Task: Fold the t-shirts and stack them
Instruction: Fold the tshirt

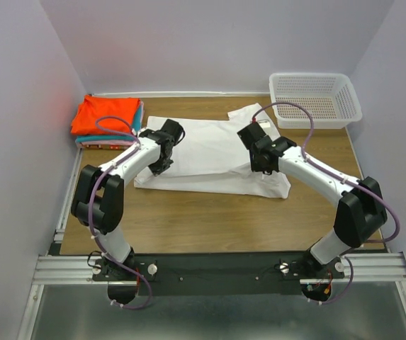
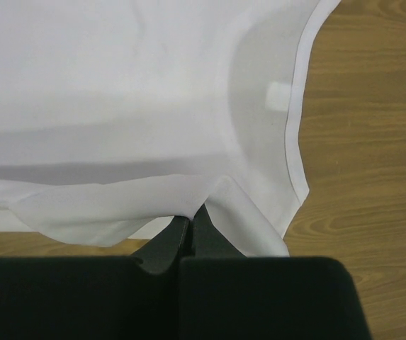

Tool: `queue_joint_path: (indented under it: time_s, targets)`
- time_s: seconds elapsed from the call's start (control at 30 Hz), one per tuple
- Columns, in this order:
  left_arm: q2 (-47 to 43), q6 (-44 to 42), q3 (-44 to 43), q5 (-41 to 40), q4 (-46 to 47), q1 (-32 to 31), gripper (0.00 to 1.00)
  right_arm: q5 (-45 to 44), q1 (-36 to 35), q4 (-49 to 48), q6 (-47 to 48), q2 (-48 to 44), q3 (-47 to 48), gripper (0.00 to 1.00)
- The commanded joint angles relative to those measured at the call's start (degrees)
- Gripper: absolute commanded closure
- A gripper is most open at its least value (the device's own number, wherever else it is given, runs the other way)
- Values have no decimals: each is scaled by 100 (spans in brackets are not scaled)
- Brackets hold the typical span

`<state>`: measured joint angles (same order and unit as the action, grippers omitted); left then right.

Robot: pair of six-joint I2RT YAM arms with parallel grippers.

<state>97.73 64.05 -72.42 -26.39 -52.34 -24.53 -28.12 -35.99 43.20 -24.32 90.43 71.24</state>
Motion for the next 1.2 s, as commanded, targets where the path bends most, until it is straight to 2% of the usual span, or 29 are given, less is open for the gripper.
queue_joint_path:
  time_s: [0.0,0.23,0.77,0.83,0.9,0.97,1.0,1.07,1.1,1.17]
  targets:
    - [246,-260,-368,-402,74,229,100,122,162,-198,217,272,276,100]
    - [825,-586,-790,-410,250,265,100,272,390,-268,331,624,461,100]
    - [1863,-2318,-1819,-481,962,282,100,483,742,-321,357,1170,584,100]
    - [1942,-2362,-1907,-481,945,282,96,483,777,-330,375,1231,610,99]
    - [2021,-2362,-2030,-551,848,291,86,448,821,-365,384,1284,671,95]
    - [2100,-2354,-2161,-647,761,318,59,456,856,-461,419,1397,733,92]
    - [2127,-2336,-2205,-683,717,318,37,448,891,-488,497,1459,838,89]
    - [2171,-2310,-2415,-736,559,344,30,369,944,-523,524,1643,961,82]
    - [2154,-2318,-2460,-753,549,344,24,229,1014,-558,533,1714,1031,67]
    - [2084,-2327,-2557,-727,567,344,21,44,1041,-558,542,1811,1233,50]
